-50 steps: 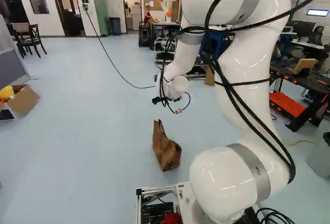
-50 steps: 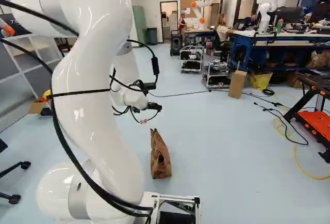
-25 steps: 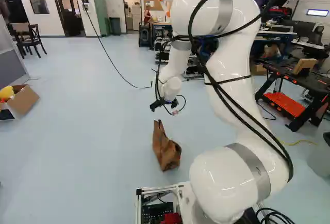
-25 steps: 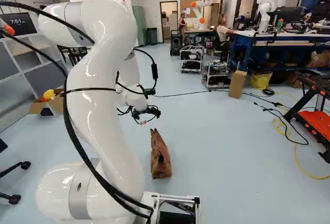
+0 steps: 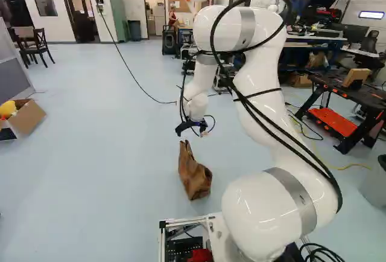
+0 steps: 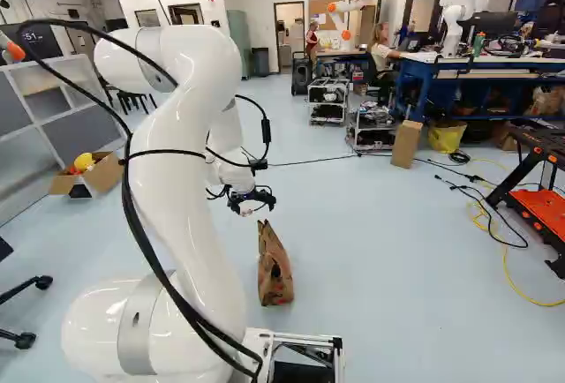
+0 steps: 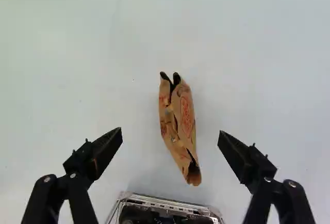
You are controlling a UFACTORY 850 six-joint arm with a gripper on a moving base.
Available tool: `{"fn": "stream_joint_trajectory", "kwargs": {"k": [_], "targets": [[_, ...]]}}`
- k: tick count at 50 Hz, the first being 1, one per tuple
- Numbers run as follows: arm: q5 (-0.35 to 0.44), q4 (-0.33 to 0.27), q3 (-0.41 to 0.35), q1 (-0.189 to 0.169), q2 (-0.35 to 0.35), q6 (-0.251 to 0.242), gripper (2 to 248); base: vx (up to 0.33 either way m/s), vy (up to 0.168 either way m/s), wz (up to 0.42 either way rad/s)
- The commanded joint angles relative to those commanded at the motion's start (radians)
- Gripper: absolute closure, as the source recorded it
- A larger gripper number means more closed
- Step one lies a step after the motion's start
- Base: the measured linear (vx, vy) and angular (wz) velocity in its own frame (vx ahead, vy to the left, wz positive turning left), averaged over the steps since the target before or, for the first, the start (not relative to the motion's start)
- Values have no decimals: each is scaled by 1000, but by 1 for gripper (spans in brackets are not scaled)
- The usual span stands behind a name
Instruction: Pick up the grocery bag from the ground
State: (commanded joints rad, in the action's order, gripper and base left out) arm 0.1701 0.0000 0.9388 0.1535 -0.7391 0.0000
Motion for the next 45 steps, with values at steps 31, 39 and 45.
{"fn": "stream_joint_trajectory", "kwargs": {"k": [31,39,45], "targets": [[-60,0,104,-4,-134,0,3,0,0,0],[-75,0,132,-5,-168,0,3,0,0,0],[-87,0,152,-6,-193,0,3,0,0,0]]}}
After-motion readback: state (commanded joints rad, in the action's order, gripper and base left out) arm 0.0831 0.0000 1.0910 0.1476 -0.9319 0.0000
